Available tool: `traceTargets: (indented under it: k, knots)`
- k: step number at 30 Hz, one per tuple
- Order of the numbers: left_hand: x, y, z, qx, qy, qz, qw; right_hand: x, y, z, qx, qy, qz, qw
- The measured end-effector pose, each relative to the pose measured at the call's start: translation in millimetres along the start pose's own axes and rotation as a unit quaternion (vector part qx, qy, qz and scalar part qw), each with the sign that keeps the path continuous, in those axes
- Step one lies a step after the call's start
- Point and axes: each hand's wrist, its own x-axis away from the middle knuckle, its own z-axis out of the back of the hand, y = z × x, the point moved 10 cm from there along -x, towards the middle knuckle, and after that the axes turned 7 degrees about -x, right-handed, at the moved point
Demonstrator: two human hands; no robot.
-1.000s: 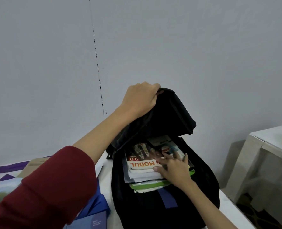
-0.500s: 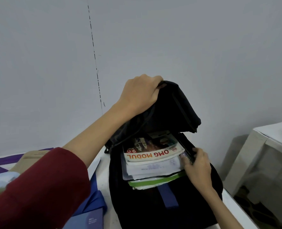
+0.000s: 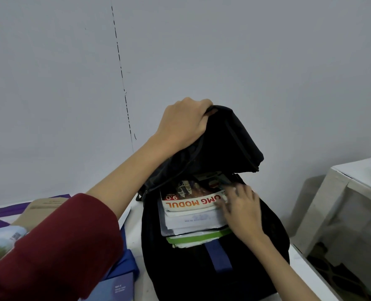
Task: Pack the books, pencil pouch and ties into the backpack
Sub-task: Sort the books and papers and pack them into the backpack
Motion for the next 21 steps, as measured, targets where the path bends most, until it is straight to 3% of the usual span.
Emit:
traceTargets:
  k: [2,4,11,13,15,18,21]
  knots:
    - [0.1,-0.8,0.4,0.002,0.002,0.001,1.000,-0.3,-21.7,-20.7,0.013,-0.085,0.022,0.996]
    - [1.1,-1.3,0.3,-0.001,0.001,0.001,1.000,2.0,-26.6,-40.5,-0.014,-0.152,-0.013,0.988]
    - [4.5,-8.1,-3.3,0.006,-0.003,0.015,1.000,3.0,-29.1,-43.4,-0.039,-0.142,-0.025,0.989]
    - [9.7,-8.6,-6.2,0.013,-0.013,0.021,1.000,7.1,-39.5,-23.9,-0.065,-0.079,0.013,0.995]
    - [18.3,-12.5,-10.7,0.033,-0.023,0.032,0.999,14.3,-58.2,21.6,-0.120,0.063,0.070,0.988]
    - [44.6,-29.2,-27.0,0.112,-0.044,0.077,0.990,29.0,-82.4,97.3,-0.189,0.255,0.140,0.938]
    - [90.7,-53.3,-46.5,0.211,-0.088,0.149,0.962,27.6,-101.8,122.5,-0.205,0.287,0.159,0.922]
